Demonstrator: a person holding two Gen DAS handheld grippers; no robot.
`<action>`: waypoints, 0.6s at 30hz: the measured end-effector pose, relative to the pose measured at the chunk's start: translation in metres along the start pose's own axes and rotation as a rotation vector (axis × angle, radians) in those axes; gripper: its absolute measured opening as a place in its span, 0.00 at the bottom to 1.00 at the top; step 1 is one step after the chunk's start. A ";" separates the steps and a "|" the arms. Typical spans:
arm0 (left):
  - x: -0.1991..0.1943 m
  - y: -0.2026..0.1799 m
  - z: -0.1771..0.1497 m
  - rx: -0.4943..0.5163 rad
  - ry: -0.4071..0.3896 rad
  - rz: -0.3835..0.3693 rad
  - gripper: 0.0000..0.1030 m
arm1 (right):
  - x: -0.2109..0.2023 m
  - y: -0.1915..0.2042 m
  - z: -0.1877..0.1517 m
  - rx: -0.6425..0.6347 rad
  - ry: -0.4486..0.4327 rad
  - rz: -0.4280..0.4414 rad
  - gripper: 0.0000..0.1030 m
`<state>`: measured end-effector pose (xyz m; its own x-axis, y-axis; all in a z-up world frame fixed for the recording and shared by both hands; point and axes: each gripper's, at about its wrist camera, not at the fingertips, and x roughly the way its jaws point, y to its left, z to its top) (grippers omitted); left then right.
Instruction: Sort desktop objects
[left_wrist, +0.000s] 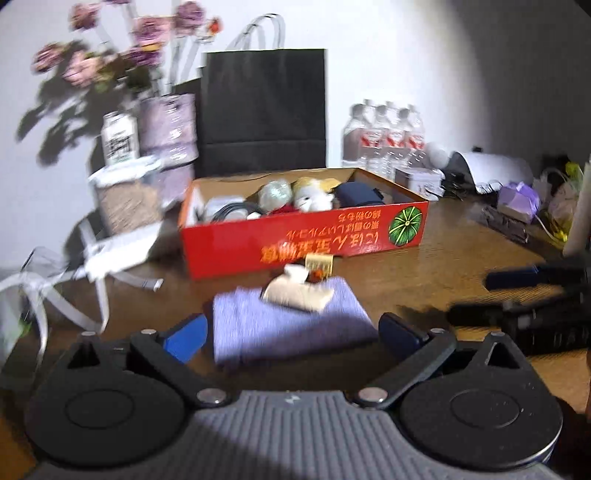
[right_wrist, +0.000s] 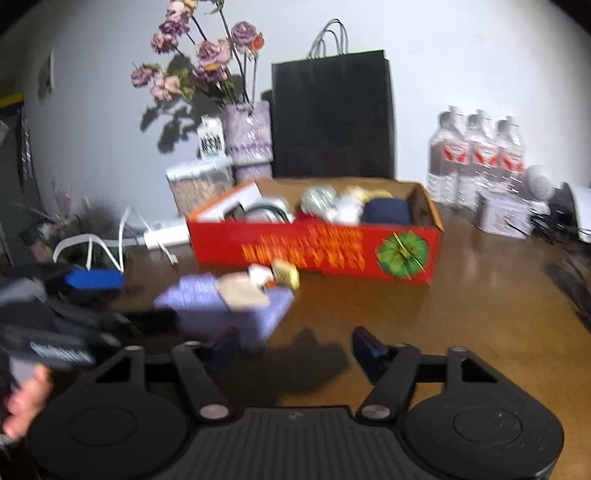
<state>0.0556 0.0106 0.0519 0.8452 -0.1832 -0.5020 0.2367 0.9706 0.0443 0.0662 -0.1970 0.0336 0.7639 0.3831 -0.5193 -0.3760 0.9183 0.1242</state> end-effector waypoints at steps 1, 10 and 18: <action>0.009 0.002 0.005 0.019 0.004 -0.015 0.91 | 0.009 0.000 0.009 0.009 0.005 0.023 0.56; 0.096 0.009 0.021 0.149 0.137 -0.144 0.73 | 0.119 -0.007 0.055 0.081 0.174 0.142 0.37; 0.111 0.015 0.017 0.101 0.176 -0.175 0.36 | 0.142 -0.015 0.045 0.130 0.231 0.102 0.05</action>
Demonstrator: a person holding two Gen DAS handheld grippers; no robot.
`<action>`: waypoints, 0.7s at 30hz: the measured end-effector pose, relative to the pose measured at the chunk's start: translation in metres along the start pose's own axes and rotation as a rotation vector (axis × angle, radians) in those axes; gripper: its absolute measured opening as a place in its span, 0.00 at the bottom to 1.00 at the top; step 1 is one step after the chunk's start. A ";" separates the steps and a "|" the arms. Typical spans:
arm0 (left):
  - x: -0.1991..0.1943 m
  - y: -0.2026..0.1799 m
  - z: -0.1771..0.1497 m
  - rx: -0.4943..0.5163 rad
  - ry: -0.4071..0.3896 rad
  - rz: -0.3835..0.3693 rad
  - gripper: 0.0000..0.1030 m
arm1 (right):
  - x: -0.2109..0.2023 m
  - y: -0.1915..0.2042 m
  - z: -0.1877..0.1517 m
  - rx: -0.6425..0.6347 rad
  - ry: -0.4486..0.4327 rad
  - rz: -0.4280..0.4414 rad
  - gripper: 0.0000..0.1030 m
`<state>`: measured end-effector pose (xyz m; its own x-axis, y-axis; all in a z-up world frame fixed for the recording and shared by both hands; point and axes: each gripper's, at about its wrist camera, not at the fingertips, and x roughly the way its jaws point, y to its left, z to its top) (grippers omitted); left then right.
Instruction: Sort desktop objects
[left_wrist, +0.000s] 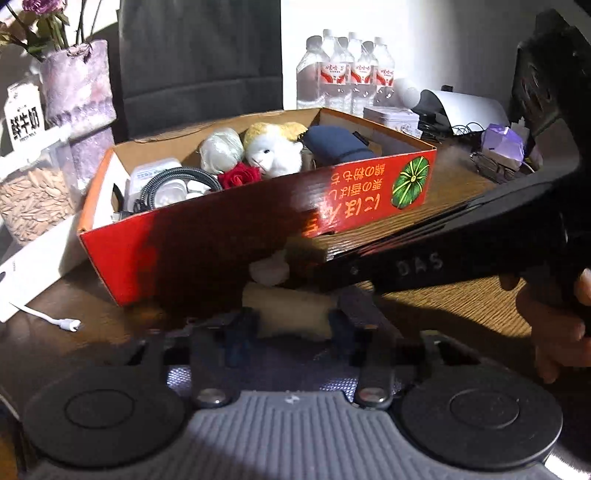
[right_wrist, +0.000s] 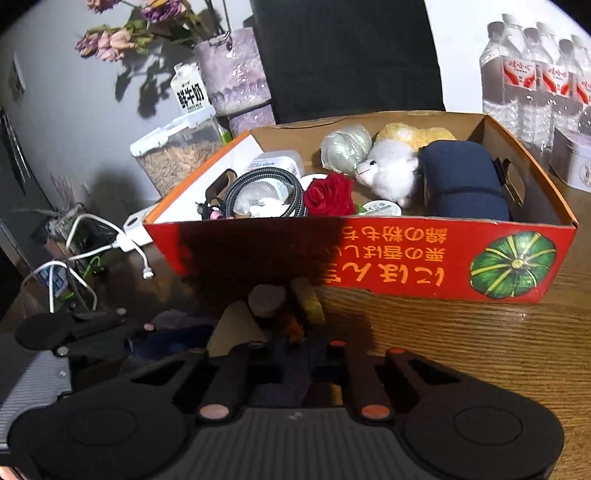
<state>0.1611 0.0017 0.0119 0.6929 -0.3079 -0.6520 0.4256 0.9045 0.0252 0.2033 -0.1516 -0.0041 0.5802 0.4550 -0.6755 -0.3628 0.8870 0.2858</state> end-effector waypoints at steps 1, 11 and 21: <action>-0.001 0.000 0.000 -0.009 0.000 0.009 0.25 | -0.003 -0.002 0.000 0.008 -0.004 0.004 0.04; -0.072 -0.009 -0.014 -0.173 -0.109 0.024 0.12 | -0.089 -0.003 -0.047 -0.061 -0.120 -0.093 0.03; -0.145 -0.056 -0.044 -0.207 -0.186 0.097 0.13 | -0.169 0.004 -0.134 -0.076 -0.218 -0.136 0.03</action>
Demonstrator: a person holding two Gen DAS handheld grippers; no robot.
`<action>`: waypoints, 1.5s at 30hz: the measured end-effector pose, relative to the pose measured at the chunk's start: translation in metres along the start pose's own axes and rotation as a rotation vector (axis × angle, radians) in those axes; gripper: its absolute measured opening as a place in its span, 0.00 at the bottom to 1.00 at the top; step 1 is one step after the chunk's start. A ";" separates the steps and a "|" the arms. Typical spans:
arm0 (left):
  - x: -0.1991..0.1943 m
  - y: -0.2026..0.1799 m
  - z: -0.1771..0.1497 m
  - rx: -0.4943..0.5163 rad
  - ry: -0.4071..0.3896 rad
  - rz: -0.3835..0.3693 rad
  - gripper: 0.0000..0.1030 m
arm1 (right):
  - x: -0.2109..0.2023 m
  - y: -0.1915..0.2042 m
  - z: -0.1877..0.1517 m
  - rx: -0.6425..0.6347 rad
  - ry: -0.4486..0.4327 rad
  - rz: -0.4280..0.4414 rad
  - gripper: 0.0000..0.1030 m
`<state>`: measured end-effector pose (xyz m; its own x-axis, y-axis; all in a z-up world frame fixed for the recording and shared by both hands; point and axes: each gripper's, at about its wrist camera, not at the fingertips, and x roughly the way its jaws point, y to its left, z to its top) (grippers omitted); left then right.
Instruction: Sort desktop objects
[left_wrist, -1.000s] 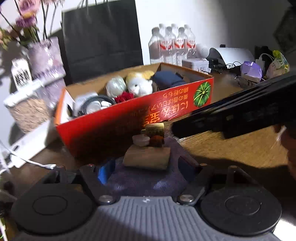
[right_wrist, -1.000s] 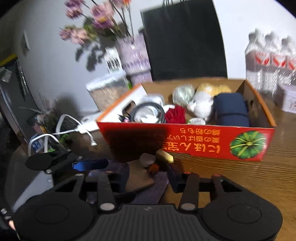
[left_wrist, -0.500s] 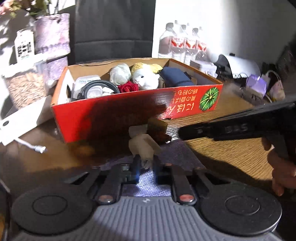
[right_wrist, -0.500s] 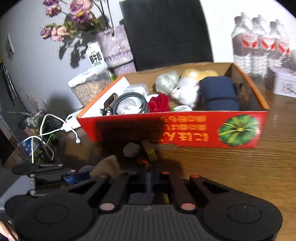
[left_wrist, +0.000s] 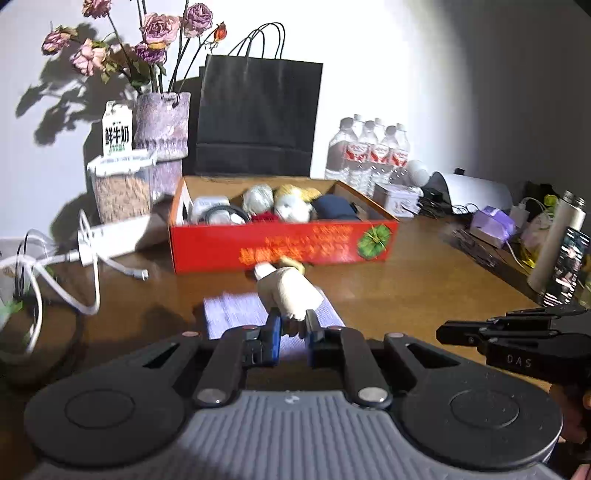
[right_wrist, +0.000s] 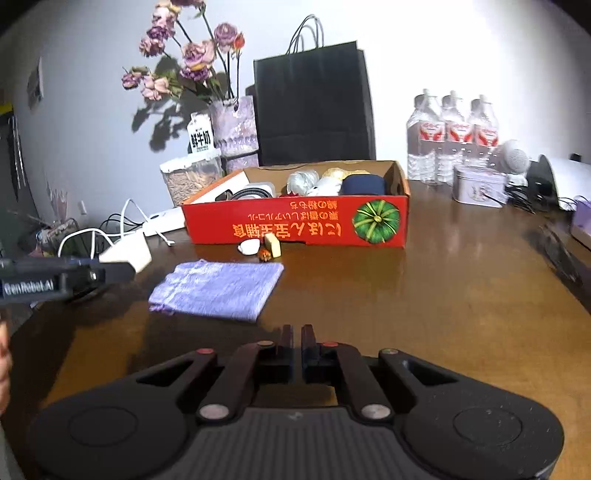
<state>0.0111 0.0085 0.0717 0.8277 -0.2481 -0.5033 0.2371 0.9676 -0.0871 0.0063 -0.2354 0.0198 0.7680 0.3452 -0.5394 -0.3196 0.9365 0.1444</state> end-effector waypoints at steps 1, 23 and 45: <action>-0.004 -0.004 -0.006 0.011 -0.006 0.011 0.13 | -0.006 0.000 -0.007 -0.002 -0.008 -0.010 0.03; -0.035 -0.024 -0.067 0.011 0.050 0.004 0.13 | -0.033 0.024 -0.035 -0.065 -0.049 -0.006 0.24; 0.110 0.068 0.024 -0.057 0.070 0.020 0.13 | 0.195 0.043 0.077 -0.086 0.110 0.071 0.12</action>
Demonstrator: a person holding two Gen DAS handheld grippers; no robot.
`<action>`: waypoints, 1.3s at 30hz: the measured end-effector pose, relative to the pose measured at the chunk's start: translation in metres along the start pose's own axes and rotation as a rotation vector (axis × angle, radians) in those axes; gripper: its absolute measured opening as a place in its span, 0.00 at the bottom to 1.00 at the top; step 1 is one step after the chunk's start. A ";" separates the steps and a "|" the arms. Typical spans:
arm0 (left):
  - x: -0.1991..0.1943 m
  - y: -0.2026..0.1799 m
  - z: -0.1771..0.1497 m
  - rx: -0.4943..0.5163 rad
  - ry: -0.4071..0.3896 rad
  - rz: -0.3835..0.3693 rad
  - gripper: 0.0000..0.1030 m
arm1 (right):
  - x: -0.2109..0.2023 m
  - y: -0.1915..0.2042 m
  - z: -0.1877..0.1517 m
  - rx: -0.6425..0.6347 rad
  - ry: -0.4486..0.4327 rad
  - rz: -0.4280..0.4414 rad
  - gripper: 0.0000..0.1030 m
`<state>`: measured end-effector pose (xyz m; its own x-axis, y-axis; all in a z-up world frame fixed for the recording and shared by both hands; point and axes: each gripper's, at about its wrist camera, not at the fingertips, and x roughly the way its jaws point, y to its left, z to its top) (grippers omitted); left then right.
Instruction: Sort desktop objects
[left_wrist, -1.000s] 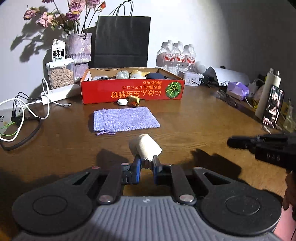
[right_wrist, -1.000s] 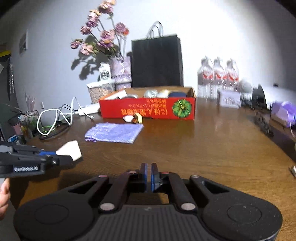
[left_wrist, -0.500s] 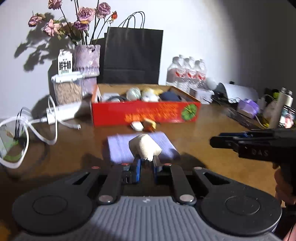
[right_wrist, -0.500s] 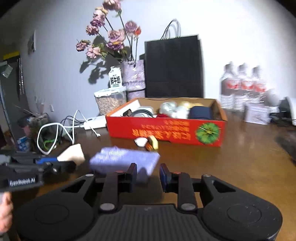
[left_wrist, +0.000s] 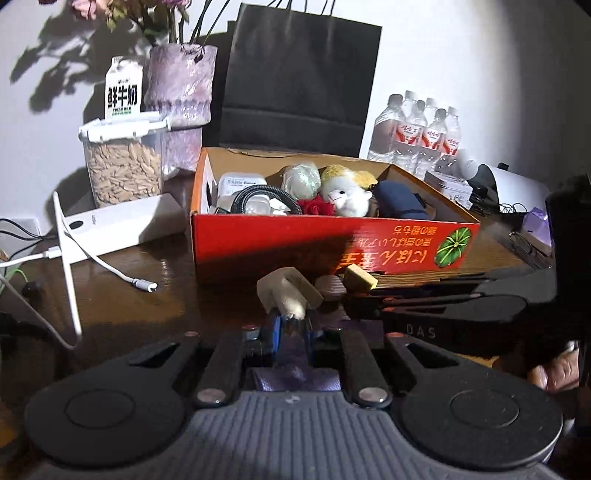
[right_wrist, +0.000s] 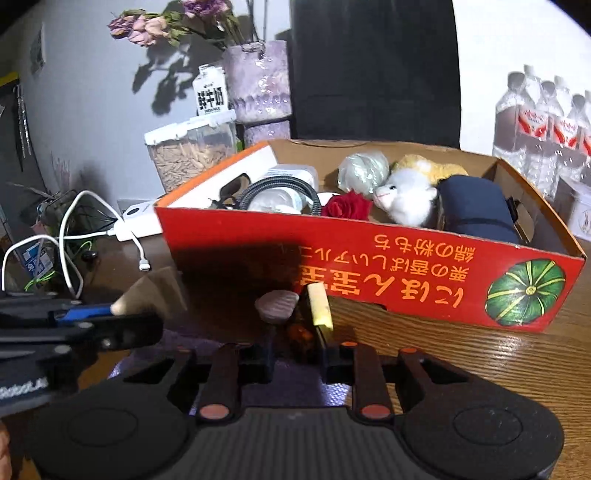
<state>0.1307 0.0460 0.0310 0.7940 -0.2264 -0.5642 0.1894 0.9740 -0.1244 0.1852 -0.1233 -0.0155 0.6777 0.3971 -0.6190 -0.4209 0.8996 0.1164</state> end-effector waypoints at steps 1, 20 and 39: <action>0.002 0.002 -0.001 -0.003 0.004 -0.002 0.13 | -0.001 0.003 -0.001 -0.009 -0.008 -0.008 0.12; -0.095 -0.072 -0.050 -0.012 -0.036 0.014 0.13 | -0.184 0.001 -0.090 0.055 -0.170 -0.202 0.12; -0.173 -0.110 -0.096 0.092 -0.169 -0.061 0.14 | -0.268 0.035 -0.139 0.050 -0.365 -0.204 0.12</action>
<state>-0.0831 -0.0211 0.0634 0.8637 -0.2909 -0.4115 0.2861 0.9553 -0.0749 -0.0951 -0.2237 0.0464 0.9172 0.2399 -0.3183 -0.2321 0.9707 0.0627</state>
